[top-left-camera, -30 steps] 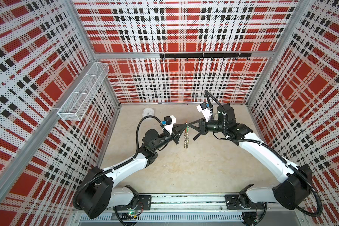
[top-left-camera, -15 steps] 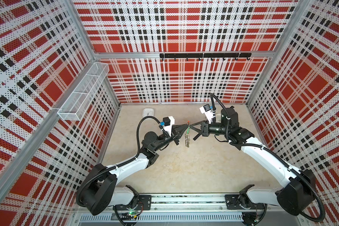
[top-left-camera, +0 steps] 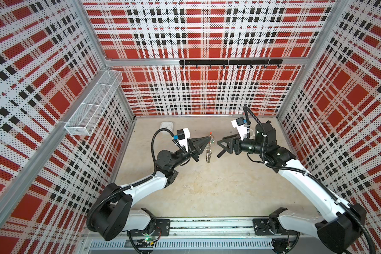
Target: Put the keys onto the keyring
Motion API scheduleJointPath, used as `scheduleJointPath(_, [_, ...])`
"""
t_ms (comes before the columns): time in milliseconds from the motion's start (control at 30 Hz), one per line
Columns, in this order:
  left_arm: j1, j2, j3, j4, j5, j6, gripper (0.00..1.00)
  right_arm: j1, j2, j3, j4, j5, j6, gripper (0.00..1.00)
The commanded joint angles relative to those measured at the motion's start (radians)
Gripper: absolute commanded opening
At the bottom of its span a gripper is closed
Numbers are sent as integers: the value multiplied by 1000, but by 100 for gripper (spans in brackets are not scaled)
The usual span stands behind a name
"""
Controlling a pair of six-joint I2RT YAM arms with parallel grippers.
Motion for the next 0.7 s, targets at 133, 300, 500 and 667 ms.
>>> scheduleJointPath(133, [5, 3, 40, 42, 10, -48, 0, -3, -58, 9, 152, -27, -46, 63])
scheduleJointPath(300, [6, 18, 63, 42, 6, -99, 0, -3, 1, 10, 328, -152, 34, 63])
scheduleJointPath(500, [4, 27, 72, 63, -16, -176, 0, 5, 62, 4, 456, -215, 102, 60])
scheduleJointPath(667, [7, 43, 58, 168, -21, -248, 0, 24, 89, 9, 492, -224, 120, 49])
